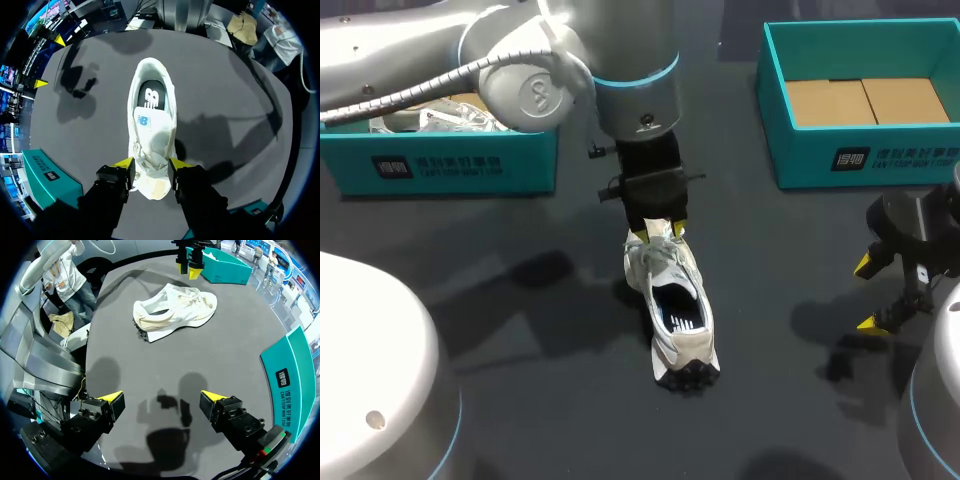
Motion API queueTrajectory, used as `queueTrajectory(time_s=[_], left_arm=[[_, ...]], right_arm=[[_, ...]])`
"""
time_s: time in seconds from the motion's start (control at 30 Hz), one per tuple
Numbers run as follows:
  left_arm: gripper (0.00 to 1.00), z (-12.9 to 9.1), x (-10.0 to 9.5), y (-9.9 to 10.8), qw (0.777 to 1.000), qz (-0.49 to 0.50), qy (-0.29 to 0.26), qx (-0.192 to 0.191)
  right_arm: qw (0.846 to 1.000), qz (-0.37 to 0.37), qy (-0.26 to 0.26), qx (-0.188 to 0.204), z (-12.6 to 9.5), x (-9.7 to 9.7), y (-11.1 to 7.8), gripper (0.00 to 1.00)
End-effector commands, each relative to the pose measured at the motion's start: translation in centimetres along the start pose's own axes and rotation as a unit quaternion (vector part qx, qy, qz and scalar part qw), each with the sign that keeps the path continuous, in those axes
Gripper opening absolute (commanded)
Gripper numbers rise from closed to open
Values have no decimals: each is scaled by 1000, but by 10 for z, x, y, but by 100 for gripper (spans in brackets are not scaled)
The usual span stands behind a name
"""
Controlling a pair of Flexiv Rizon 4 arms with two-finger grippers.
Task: Take the shoe out of the shoebox, open the shoe tongue, remove and reinsert the insole, then place the shoe into the shoebox
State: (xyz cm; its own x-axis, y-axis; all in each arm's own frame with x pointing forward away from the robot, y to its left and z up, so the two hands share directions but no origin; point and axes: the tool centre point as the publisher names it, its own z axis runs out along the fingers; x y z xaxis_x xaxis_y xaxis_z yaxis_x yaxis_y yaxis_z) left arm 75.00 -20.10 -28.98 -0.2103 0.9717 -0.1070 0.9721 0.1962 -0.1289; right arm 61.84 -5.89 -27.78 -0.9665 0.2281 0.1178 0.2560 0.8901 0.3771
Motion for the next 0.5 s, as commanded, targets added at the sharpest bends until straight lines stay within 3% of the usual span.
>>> queueTrajectory(time_s=[0.03, 0.37, 0.5], left_arm=[[38, 13, 3, -10, 1000, 6, -9, 7], [32, 53, 4, -31, 1000, 18, 3, 24], [25, 65, 4, -37, 999, 20, 10, 36]], right_arm=[[1000, 0, -1, 1, 0, 1, 0, 100], [1000, 0, -1, 1, 0, 1, 0, 100], [1000, 0, -1, 1, 0, 1, 0, 100]])
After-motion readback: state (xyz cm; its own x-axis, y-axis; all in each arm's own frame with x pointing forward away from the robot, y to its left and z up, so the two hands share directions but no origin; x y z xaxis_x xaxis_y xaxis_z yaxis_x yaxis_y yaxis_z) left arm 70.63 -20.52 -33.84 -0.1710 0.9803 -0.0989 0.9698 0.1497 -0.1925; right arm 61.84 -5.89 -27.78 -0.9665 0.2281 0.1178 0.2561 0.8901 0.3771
